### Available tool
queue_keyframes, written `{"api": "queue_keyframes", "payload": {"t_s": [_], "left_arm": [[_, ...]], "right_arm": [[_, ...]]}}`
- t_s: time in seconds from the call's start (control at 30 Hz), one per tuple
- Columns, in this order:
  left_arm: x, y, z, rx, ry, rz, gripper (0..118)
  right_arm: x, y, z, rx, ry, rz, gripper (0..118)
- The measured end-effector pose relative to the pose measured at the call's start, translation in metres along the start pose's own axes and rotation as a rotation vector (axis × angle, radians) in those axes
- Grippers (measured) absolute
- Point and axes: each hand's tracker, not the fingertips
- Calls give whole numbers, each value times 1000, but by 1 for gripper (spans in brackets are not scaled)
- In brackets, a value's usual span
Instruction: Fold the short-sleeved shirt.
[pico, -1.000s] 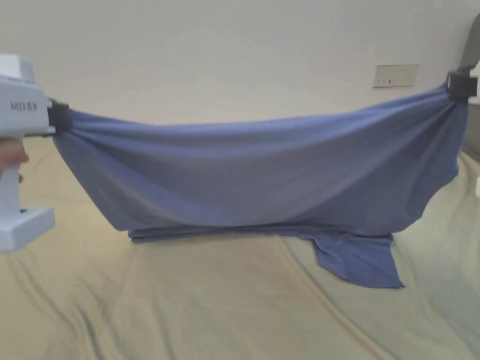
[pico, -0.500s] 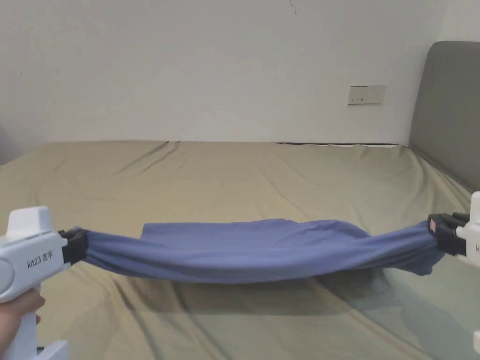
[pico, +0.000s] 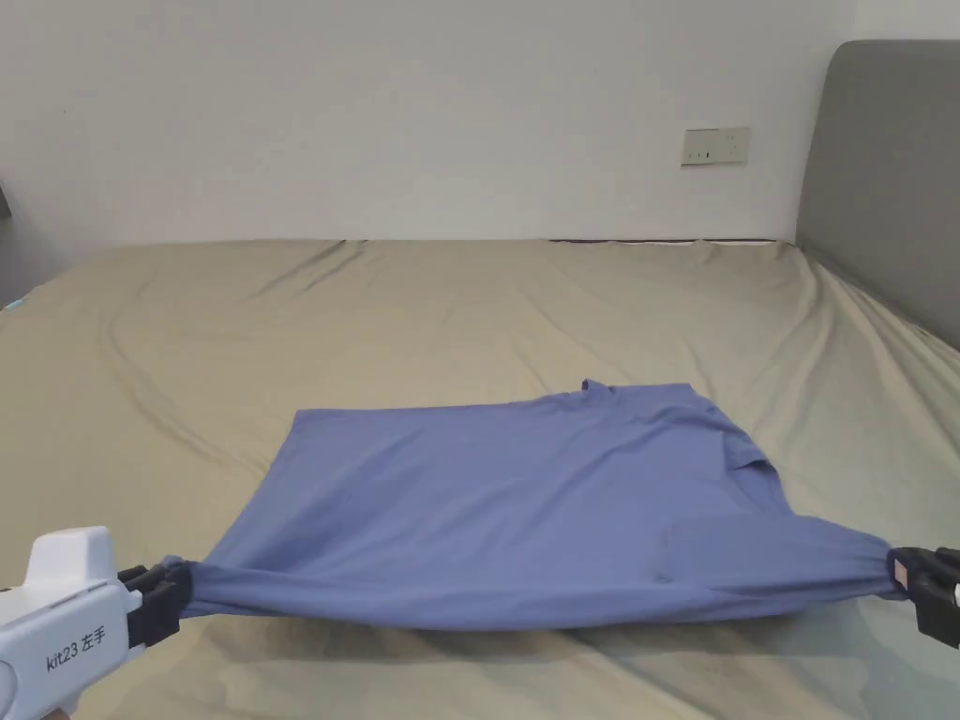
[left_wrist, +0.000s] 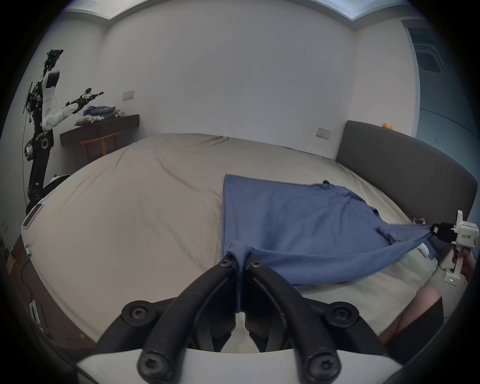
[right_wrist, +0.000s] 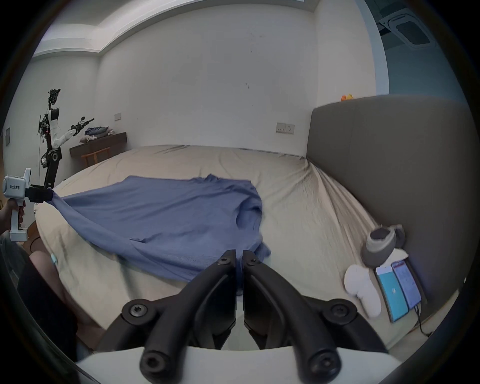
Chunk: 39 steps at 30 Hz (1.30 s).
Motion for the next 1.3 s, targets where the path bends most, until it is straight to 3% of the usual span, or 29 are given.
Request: {"api": "queue_keyframes", "payload": {"t_s": [0.27, 0.63, 0.67, 0.7, 0.73, 0.77, 0.8, 0.87, 0.9, 0.93, 0.97, 1.07, 1.1, 1.13, 1.17, 1.2, 1.23, 1.27, 1.3], "left_arm": [[-4, -40, -12, -115, -19, -58, 2], [-8, -74, -38, -198, 14, -114, 3], [-8, -76, -37, -201, 15, -102, 10], [-9, -77, -36, -209, 27, -91, 28], [-10, -77, -35, -209, 40, -79, 66], [-12, -76, -30, -202, 38, -65, 94], [-9, -74, -19, -188, 32, -47, 112], [-9, -62, 5, -117, 12, 10, 117], [-9, -56, 17, -88, 5, 23, 117], [-10, -52, 28, -48, 0, 28, 117], [-10, -47, 44, 2, -9, 21, 117], [-6, -38, 88, 123, -37, -3, 110], [-5, -37, 99, 137, -52, -4, 98], [-4, -38, 109, 158, -66, -20, 59], [-2, -40, 116, 183, -50, -49, 19], [4, -41, 119, 187, -30, -74, 0], [6, -45, 120, 172, 17, -89, 0], [6, -48, 119, 163, 2, -74, 0], [4, -50, 117, 128, -34, -75, 0]], "right_arm": [[0, -48, 2, -125, -1, 37, 0], [23, -98, -19, -252, -13, 4, 0], [23, -97, -17, -240, -15, 5, 0], [23, -95, -13, -216, -15, -10, 0], [24, -92, -10, -185, -20, -34, 0], [24, -87, -7, -155, -35, -45, 2], [24, -83, -5, -137, -40, -53, 15], [19, -72, 3, -113, -21, -55, 83], [16, -66, 7, -80, -11, -68, 104], [14, -58, 14, -40, -6, -74, 114], [4, -49, 25, -2, 16, -74, 115], [-13, -28, 42, 37, 25, -51, 114], [-23, -21, 49, 49, 25, -47, 113], [-29, -17, 55, 63, 52, -50, 107], [-36, -14, 60, 87, 95, -53, 94], [-42, -13, 64, 111, 112, -52, 68], [-51, -9, 68, 120, 104, -41, 19], [-58, -7, 70, 127, 95, -32, 1], [-64, -7, 71, 121, 96, -39, 1]]}}
